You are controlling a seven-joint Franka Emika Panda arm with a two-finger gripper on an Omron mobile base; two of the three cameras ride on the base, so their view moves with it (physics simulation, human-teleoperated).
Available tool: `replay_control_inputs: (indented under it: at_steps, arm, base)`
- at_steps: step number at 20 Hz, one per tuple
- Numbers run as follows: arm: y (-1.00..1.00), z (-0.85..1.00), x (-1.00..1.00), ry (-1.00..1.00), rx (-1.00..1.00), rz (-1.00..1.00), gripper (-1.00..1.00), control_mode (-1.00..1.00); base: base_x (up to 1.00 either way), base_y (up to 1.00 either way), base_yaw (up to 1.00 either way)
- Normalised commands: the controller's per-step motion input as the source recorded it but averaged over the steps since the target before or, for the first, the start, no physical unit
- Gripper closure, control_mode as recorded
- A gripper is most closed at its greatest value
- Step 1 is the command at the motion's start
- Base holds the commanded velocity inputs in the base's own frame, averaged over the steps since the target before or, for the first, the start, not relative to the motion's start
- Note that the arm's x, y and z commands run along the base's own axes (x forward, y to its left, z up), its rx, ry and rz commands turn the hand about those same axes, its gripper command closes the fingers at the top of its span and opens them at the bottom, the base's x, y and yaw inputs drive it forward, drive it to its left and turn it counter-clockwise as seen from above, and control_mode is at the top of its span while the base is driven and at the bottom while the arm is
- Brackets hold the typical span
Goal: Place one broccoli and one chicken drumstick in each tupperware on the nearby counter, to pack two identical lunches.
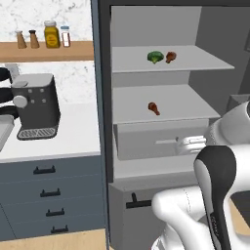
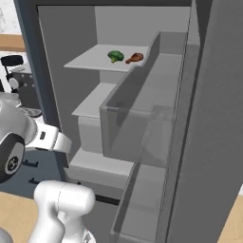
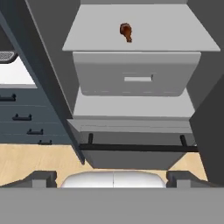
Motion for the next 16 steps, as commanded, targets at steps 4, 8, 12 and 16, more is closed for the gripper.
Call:
replay_control_inputs:
  at_steps: [4, 8, 12, 16]
  arm:
    - [-0.02, 0.0, 0.1, 0.0, 0.0, 0.0, -1.0, -1.0]
    - [-0.01, 0.0, 0.67, -0.04, 0.0, 0.0, -1.0, -1.0]
    - [0.0, -0.04, 0.93, -0.08, 0.0, 0.0, -1.0, -1.0]
    - [-0.13, -0.25, 1.0, -0.07, 0.0, -0.05, -1.0, -1.0]
  base:
    - [0.12, -0.19, -0.01]
    - [0.0, 0.0, 0.0]
    - [0.0, 0.0, 0.0]
    - [0.0, 0.0, 0.0]
